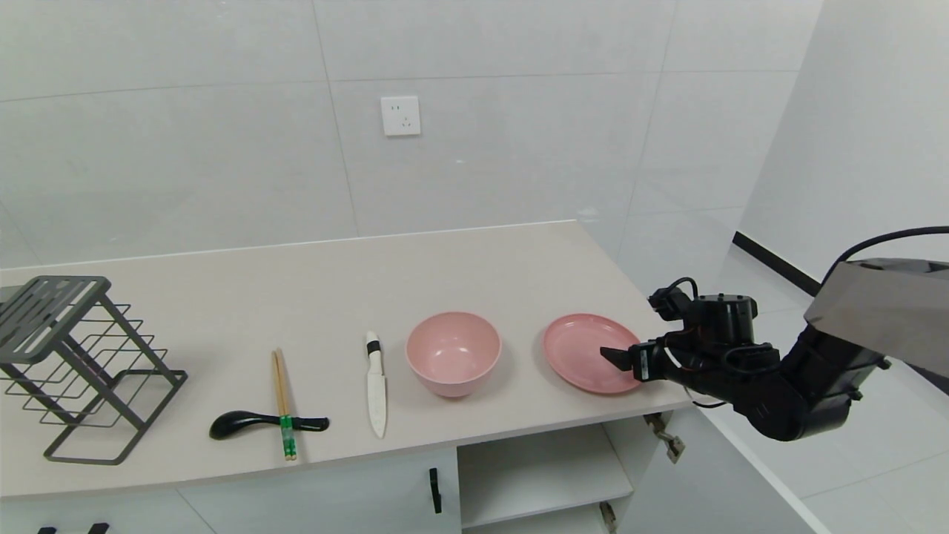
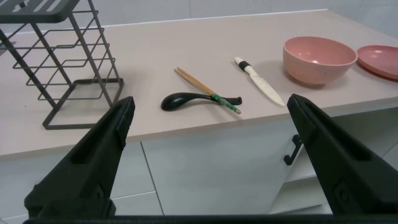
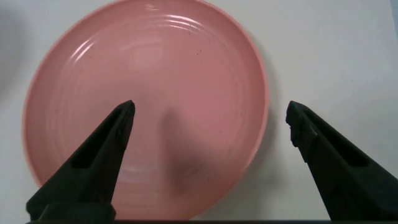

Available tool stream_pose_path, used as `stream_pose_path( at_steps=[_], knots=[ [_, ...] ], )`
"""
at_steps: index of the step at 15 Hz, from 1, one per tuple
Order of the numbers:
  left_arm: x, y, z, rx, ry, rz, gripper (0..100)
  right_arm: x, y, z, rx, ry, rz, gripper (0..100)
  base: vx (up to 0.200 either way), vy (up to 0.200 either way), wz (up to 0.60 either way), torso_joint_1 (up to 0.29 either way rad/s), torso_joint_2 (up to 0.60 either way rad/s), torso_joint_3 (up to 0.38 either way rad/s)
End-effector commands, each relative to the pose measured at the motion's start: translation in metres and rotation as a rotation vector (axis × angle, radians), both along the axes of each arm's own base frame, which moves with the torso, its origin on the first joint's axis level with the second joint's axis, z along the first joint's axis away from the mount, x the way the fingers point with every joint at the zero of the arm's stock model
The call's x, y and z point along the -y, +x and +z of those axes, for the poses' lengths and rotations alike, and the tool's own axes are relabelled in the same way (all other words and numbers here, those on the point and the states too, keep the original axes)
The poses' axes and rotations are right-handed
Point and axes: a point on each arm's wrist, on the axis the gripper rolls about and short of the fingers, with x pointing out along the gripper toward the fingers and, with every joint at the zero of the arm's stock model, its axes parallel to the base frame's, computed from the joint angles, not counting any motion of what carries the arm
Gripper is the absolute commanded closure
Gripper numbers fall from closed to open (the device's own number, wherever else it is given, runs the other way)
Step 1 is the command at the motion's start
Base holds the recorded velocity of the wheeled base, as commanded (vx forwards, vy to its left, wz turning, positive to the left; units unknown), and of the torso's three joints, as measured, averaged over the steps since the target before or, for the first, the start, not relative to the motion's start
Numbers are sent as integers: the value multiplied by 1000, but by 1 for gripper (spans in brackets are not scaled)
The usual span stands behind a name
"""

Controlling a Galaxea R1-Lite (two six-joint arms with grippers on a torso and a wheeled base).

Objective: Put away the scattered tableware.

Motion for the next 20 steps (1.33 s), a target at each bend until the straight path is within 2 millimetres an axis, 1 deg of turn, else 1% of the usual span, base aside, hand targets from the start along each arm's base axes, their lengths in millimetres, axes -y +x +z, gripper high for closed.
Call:
stream_pose_path(
  at_steps=[1, 4, 8, 9, 12, 14, 15, 17, 18, 19, 20],
  knots=[
    [0, 0, 0, 0, -1, 0, 0, -1, 2, -7, -14, -2, 2, 0, 0, 0, 0, 0, 0, 0],
    [0, 0, 0, 0, -2, 0, 0, -2, 2, -9, -17, -3, 8, 0, 0, 0, 0, 0, 0, 0],
    [0, 0, 0, 0, -2, 0, 0, -9, 1, -15, -32, -5, 28, 0, 0, 0, 0, 0, 0, 0],
    [0, 0, 0, 0, -2, 0, 0, -12, -1, -16, -36, -4, 34, 100, 0, 0, 0, 0, 0, 0],
    [0, 0, 0, 0, -2, 0, 0, -6, 0, -29, -69, -13, 13, 100, 0, 0, 0, 0, 0, 0],
    [0, 0, 0, 0, -2, 0, 0, 12, 5, -28, -53, -2, -36, 100, 0, 0, 0, 0, 0, 0],
    [0, 0, 0, 0, -2, 0, 0, 19, 8, -22, -19, 23, -59, 100, 0, 0, 0, 0, 0, 0],
    [0, 0, 0, 0, -2, 0, 0, 17, 11, -1, 66, 139, -100, 100, 0, 0, 0, 0, 0, 0],
    [0, 0, 0, 0, -2, 0, 0, 7, 11, 26, 161, 320, -123, 100, 0, 0, 0, 0, 0, 0],
    [0, 0, 0, 0, -2, 0, 0, 0, 7, 43, 201, 427, -130, 100, 0, 0, 0, 0, 0, 0],
    [0, 0, 0, 0, -2, 0, 0, -2, 4, 51, 212, 475, -134, 100, 0, 0, 0, 0, 0, 0]
  ],
)
